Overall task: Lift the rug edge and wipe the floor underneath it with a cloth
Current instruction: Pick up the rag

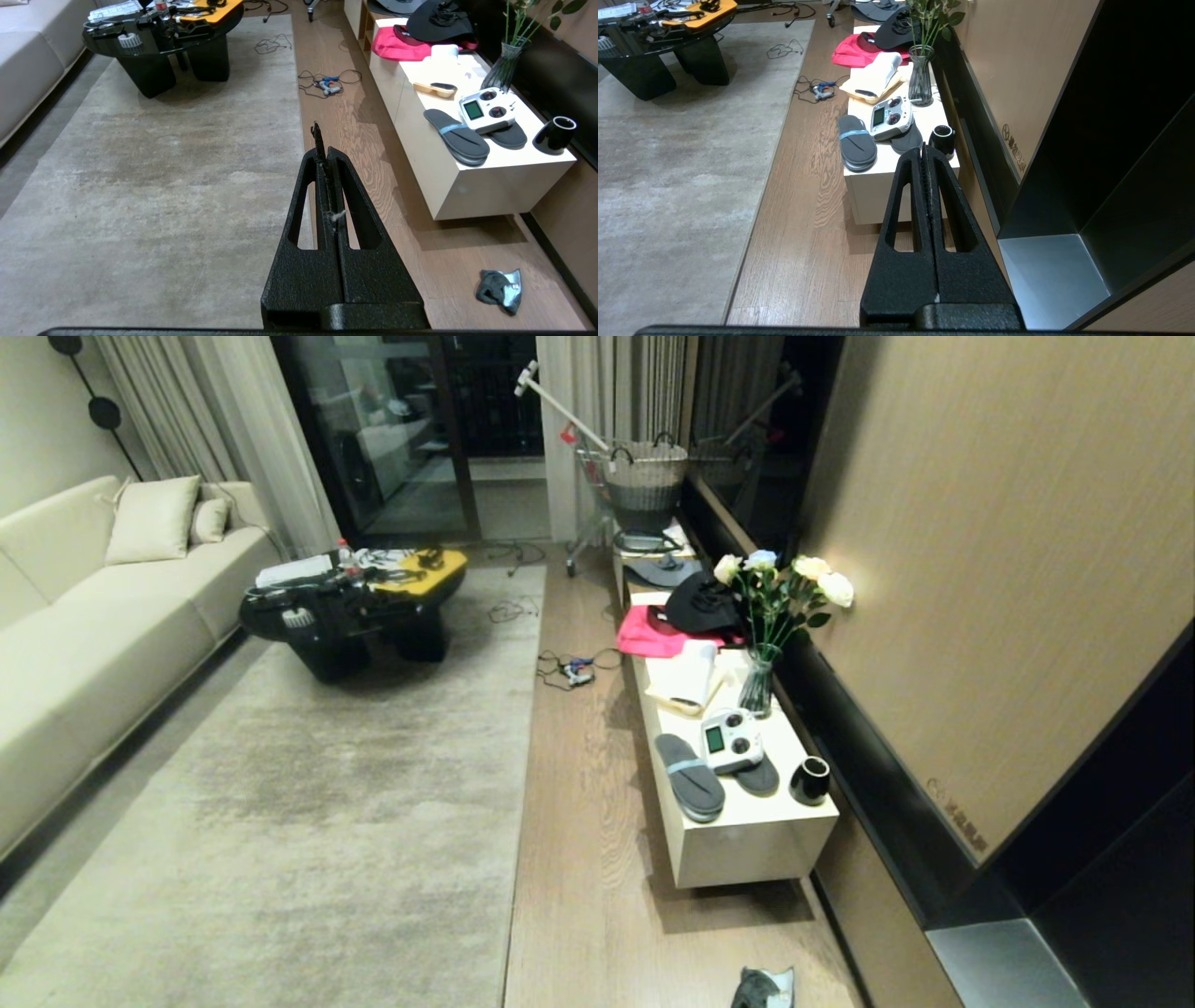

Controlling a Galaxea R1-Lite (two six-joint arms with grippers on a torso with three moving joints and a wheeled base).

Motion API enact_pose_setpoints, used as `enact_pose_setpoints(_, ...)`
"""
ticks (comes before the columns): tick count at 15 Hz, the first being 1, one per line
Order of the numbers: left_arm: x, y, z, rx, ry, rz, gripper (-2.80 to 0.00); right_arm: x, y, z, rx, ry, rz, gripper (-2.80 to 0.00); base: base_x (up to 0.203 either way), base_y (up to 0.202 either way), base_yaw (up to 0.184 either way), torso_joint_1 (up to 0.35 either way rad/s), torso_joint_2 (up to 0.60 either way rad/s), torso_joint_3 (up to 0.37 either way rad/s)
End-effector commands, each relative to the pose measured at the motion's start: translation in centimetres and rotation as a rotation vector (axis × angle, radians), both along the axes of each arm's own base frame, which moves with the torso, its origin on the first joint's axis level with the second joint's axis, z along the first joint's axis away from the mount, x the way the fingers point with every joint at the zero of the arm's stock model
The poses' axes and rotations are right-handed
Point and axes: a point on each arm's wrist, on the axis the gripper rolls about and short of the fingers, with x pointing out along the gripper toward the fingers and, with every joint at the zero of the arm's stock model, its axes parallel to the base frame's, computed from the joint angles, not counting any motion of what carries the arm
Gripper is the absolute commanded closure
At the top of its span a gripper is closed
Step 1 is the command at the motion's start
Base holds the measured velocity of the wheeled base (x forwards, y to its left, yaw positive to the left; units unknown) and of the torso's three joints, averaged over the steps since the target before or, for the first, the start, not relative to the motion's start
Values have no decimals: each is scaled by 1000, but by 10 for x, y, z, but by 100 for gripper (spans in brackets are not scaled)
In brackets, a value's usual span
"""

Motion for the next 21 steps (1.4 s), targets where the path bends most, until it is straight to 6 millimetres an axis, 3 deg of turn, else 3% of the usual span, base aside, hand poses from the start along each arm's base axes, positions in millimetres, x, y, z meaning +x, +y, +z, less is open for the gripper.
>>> enact_pose_setpoints(1, 0, 0, 0, 0, 2, 0, 0, 0, 0, 0, 0, 1, 2, 0, 0, 0, 0, 0, 0, 0)
enact_pose_setpoints(21, 0, 0, 0, -3, 2, 0, 0, 0, 0, 0, 0, -1, 1, 0, -3, 0, 0, 1, 0, 0)
